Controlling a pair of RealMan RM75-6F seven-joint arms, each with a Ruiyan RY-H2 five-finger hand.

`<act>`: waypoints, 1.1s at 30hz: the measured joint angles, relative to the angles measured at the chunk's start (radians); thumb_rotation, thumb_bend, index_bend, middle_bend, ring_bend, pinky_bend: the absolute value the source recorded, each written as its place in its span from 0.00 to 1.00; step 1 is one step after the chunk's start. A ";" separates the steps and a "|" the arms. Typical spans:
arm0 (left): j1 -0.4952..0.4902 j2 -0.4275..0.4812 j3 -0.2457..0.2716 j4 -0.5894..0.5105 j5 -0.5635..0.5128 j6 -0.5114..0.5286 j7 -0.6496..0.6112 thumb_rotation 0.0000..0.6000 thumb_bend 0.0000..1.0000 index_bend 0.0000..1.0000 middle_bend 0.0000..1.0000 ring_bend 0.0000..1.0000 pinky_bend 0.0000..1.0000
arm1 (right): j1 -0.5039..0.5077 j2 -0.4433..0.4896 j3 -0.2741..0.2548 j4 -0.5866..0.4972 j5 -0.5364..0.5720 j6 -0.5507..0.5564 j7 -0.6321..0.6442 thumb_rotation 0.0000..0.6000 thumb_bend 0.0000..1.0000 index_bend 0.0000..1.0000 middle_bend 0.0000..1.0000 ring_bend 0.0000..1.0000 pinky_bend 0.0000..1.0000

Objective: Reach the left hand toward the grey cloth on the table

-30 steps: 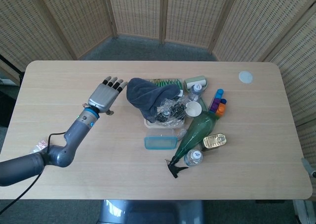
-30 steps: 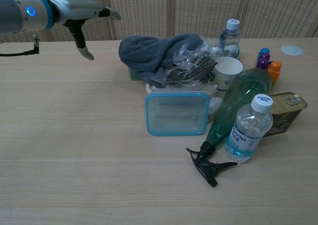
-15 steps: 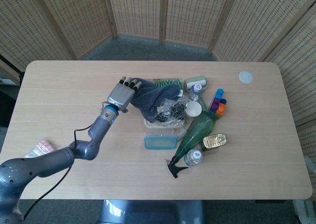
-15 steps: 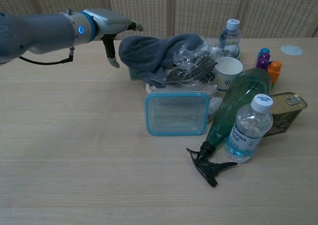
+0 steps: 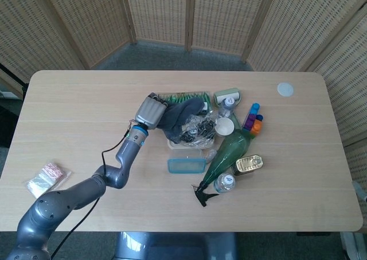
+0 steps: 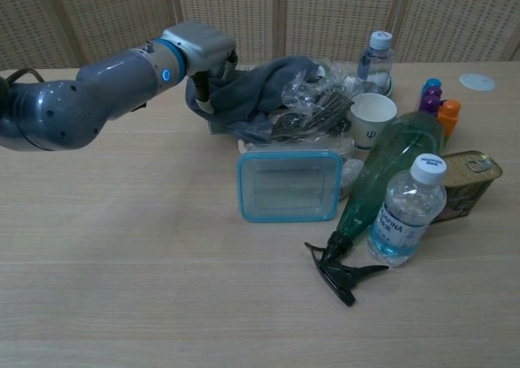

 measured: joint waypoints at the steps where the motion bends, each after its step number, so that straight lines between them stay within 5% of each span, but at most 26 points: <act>1: 0.000 -0.018 0.002 0.032 0.023 0.010 -0.011 1.00 0.00 0.90 0.78 0.68 0.72 | -0.001 0.000 0.000 -0.001 -0.002 0.002 0.000 0.85 0.00 0.00 0.00 0.00 0.00; 8: 0.009 -0.050 0.008 0.089 0.136 0.066 -0.090 1.00 0.00 0.94 0.86 0.77 0.80 | -0.007 0.006 -0.002 -0.005 -0.008 0.012 0.009 0.85 0.00 0.00 0.00 0.00 0.00; 15: 0.026 0.025 -0.004 -0.029 0.187 0.137 -0.104 1.00 0.01 0.94 0.87 0.78 0.80 | -0.011 0.012 -0.008 -0.012 -0.020 0.014 0.018 0.85 0.00 0.00 0.00 0.00 0.00; 24: 0.043 0.261 -0.081 -0.398 0.211 0.245 -0.026 1.00 0.01 0.94 0.86 0.78 0.80 | -0.017 0.014 -0.019 -0.028 -0.047 0.030 0.009 0.85 0.00 0.00 0.00 0.00 0.00; 33: 0.048 0.590 -0.227 -0.802 0.162 0.319 0.144 1.00 0.00 0.93 0.86 0.78 0.80 | -0.027 0.021 -0.031 -0.044 -0.079 0.049 0.010 0.85 0.00 0.00 0.00 0.00 0.00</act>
